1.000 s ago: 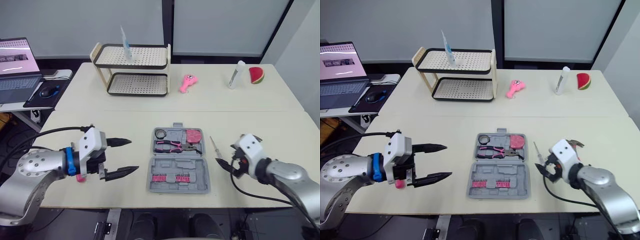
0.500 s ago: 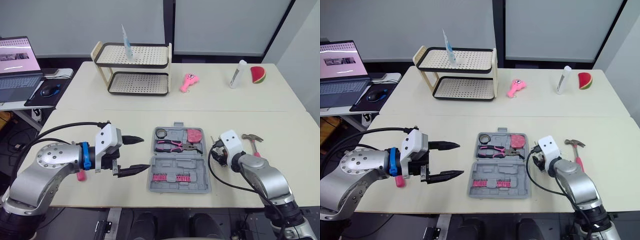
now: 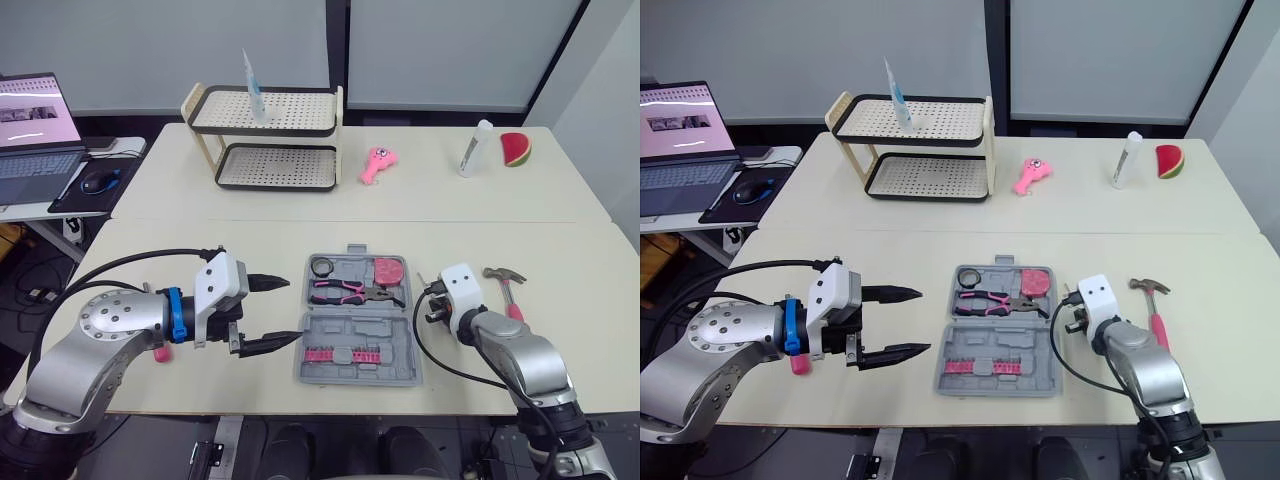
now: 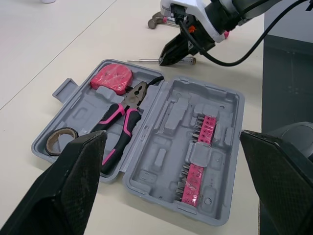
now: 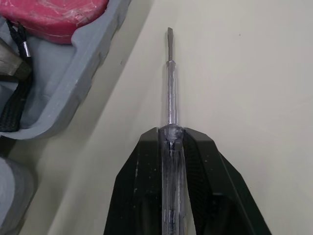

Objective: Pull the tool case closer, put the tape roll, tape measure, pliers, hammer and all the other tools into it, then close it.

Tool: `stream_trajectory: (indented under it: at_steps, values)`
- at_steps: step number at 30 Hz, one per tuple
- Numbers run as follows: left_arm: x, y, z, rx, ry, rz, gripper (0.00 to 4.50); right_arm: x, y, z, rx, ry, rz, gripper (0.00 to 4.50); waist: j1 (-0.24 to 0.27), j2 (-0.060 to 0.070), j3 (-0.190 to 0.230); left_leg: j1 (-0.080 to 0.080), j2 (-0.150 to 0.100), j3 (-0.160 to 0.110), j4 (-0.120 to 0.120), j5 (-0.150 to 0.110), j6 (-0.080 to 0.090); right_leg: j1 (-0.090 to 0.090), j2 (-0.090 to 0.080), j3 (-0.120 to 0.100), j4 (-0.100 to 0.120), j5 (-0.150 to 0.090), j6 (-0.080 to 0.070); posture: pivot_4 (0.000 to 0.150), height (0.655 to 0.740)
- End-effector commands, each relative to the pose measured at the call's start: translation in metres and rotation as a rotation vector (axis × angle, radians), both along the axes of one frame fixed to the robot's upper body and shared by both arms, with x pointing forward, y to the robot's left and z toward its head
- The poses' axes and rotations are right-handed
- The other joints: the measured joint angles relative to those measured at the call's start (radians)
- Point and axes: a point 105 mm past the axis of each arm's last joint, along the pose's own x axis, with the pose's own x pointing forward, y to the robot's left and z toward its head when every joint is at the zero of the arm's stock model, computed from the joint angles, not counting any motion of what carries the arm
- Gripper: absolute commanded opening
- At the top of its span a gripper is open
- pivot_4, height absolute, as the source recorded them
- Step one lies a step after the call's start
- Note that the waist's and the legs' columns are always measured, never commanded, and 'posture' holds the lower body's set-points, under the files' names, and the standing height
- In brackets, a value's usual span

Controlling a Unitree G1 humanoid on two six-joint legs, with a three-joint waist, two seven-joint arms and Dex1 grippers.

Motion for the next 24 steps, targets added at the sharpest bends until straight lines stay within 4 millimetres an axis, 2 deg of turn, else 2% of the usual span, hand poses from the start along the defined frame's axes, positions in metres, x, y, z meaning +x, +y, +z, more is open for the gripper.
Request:
stream_trajectory:
  at_steps: [1, 7, 12, 18, 24]
  values:
    - [-0.004, -0.007, 0.005, 0.003, -0.036, -0.04, 4.5, -0.002, -0.01, 0.01, 0.033, -0.035, -0.061, 0.33, 0.0, 0.0, 0.0, 0.0, 0.0, 0.0, 0.0, 0.0, 0.0, 0.0, 0.0, 0.0, 0.0, 0.0, 0.0, 0.15, 0.729]
    - [-0.01, -0.009, 0.0, 0.036, -0.026, -0.093, 4.5, -0.023, -0.016, 0.02, 0.128, -0.036, -0.163, 0.33, 0.0, 0.0, 0.0, -0.002, 0.0, 0.001, 0.0, 0.0, 0.0, -0.003, 0.0, 0.001, 0.002, 0.0, 0.0, 0.15, 0.729]
    - [-0.015, -0.015, -0.004, 0.038, -0.016, -0.132, 4.5, -0.042, -0.011, 0.015, 0.182, 0.0, -0.211, 0.33, 0.0, 0.0, 0.0, -0.003, 0.0, 0.001, 0.0, 0.0, 0.0, -0.006, 0.0, 0.002, 0.005, 0.0, 0.0, 0.15, 0.729]
    - [-0.017, -0.018, -0.006, 0.048, -0.014, -0.157, 4.5, -0.043, -0.001, 0.011, 0.206, 0.01, -0.223, 0.33, -0.001, 0.0, 0.0, -0.003, 0.0, 0.001, 0.0, 0.0, 0.0, -0.007, 0.001, 0.003, 0.005, 0.0, 0.0, 0.15, 0.729]
    - [-0.018, -0.02, -0.006, 0.05, -0.017, -0.161, 4.5, -0.041, -0.001, 0.001, 0.24, 0.028, -0.278, 0.33, -0.001, 0.0, 0.0, -0.003, 0.0, 0.002, 0.0, 0.0, 0.0, -0.007, 0.001, 0.003, 0.006, 0.0, 0.0, 0.15, 0.729]
